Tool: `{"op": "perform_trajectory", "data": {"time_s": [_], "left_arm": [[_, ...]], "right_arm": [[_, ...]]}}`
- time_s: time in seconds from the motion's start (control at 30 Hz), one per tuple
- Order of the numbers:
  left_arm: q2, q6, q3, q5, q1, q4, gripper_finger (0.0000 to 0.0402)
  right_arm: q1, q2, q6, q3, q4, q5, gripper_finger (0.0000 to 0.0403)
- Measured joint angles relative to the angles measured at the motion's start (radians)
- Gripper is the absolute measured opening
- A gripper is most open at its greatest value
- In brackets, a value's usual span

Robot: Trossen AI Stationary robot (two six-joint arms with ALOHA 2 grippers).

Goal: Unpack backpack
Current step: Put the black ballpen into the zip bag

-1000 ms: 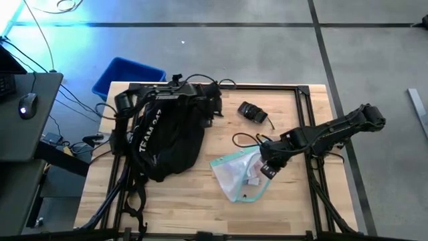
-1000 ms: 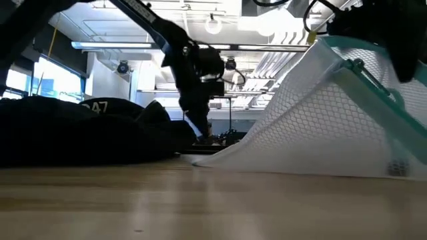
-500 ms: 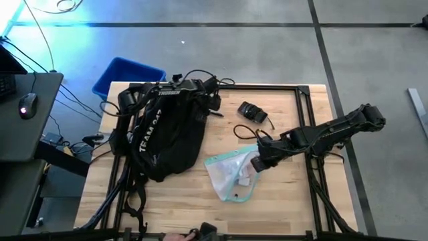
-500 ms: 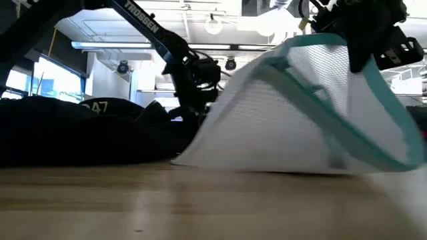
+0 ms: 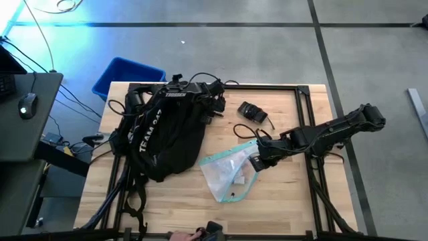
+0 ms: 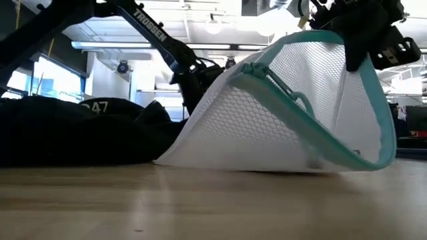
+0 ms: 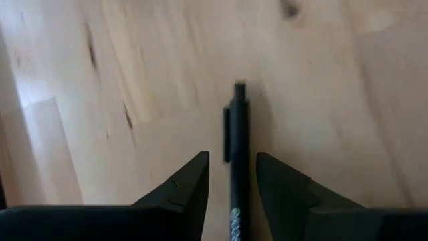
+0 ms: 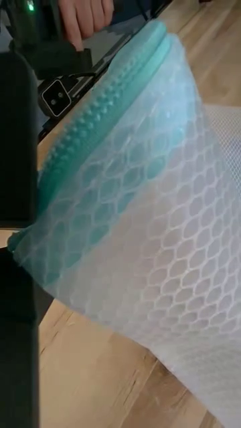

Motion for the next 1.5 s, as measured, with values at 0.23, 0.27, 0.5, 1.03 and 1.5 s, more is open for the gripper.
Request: {"op": "perform_trajectory", "data": {"time_s": [0.23,0.27,0.5,1.03,1.5], "left_arm": [[-0.002,0.020,0.004,0.006,0.000,0.005,0.0082],[-0.002,0.021,0.004,0.005,0.000,0.008,0.0074],[-0.002,0.049,0.004,-0.059,0.001,-0.038,0.0041],[-0.012,-0.017,0.003,-0.084,-0.001,-0.064,0.0036],[0.002,-0.059,0.003,-0.035,-0.004,-0.084,0.0016]], "right_arm": [[0.000,0.000,-0.008,0.000,0.000,-0.001,0.0000],[0.000,0.000,-0.008,0.000,-0.001,-0.001,0.0000],[0.000,0.000,-0.003,0.000,0.003,-0.001,0.0000],[0.001,0.000,0.000,0.000,0.019,0.010,0.0000],[0.001,0.000,-0.009,0.000,0.026,0.010,0.0000]]}}
